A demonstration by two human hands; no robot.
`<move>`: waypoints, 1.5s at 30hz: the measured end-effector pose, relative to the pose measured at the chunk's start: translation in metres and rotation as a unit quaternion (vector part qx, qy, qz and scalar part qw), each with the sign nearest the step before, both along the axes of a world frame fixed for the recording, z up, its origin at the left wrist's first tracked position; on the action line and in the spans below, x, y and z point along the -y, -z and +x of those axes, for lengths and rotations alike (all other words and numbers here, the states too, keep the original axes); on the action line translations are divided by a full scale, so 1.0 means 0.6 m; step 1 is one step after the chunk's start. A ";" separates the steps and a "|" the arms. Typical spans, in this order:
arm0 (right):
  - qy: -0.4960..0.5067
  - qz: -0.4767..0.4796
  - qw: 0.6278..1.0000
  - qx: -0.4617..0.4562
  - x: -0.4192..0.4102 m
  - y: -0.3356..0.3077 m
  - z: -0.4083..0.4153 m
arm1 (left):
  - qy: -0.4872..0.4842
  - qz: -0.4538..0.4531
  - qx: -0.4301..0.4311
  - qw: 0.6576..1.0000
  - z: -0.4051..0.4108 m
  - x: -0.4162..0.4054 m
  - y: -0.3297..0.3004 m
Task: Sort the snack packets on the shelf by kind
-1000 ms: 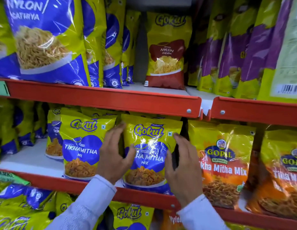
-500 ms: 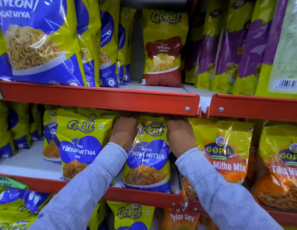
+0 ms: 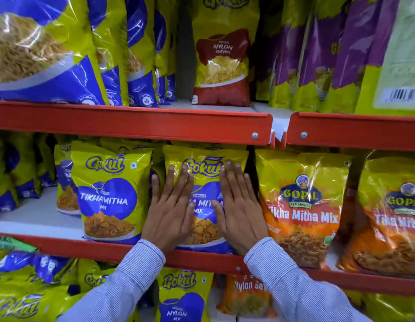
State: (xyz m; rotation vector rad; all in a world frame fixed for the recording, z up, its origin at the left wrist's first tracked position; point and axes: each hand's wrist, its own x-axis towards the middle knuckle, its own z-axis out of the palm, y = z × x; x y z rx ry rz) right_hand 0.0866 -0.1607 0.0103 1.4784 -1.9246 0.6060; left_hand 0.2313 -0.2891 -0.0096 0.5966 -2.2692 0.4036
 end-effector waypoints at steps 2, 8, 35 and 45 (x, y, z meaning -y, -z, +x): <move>-0.025 -0.028 0.999 -0.012 -0.019 0.001 0.001 | -0.006 0.005 -0.027 1.000 -0.005 -0.015 -0.002; 0.024 -0.177 0.983 -0.031 -0.171 0.061 -0.062 | 0.117 -0.016 -0.051 0.992 -0.075 -0.138 0.017; 0.163 -0.088 0.980 0.065 -0.474 0.092 -0.369 | 0.194 -0.053 0.029 0.979 -0.374 -0.432 0.042; 0.124 -0.071 0.987 0.071 -0.492 0.077 -0.397 | 0.147 -0.017 0.055 0.987 -0.419 -0.461 0.045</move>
